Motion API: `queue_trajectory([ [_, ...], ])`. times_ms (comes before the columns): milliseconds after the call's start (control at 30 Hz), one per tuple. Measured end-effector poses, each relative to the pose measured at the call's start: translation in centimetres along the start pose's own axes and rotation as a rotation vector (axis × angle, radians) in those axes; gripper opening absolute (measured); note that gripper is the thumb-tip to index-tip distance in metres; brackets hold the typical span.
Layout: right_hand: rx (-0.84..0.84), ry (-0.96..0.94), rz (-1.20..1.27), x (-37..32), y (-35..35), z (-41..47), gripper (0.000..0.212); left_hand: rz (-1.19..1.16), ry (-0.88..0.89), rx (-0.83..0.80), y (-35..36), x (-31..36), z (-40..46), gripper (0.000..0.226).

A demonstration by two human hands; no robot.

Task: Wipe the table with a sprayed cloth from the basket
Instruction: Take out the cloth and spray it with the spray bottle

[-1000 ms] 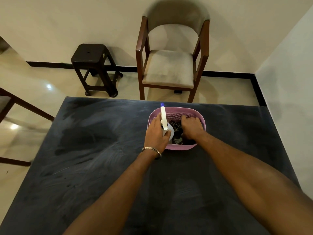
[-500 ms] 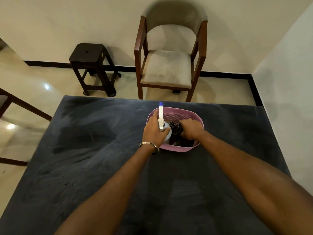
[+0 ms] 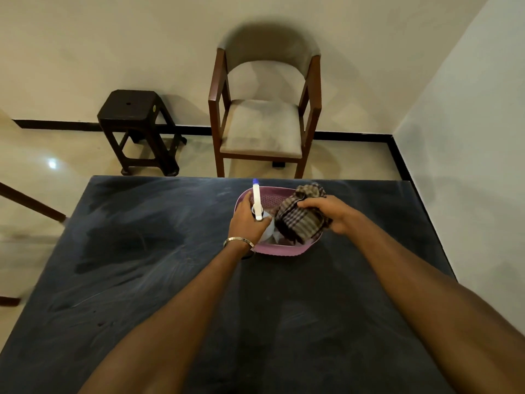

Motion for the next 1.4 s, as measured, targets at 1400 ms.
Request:
queue_trajectory([
  [1400,-0.234,-0.138,1.260,5.2,4.1,-7.1,0.065,0.002,0.046,-0.121,-0.8,0.2,0.0,0.069],
])
Point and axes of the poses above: each hand's wrist, its own z-axis towards the middle knuckle, its own y-axis out of the palm, x = y × z, the point moved 9 cm from there along z, towards the middle knuckle, and after that the axes turned 14 degrees about z, right-handed, at the moved point
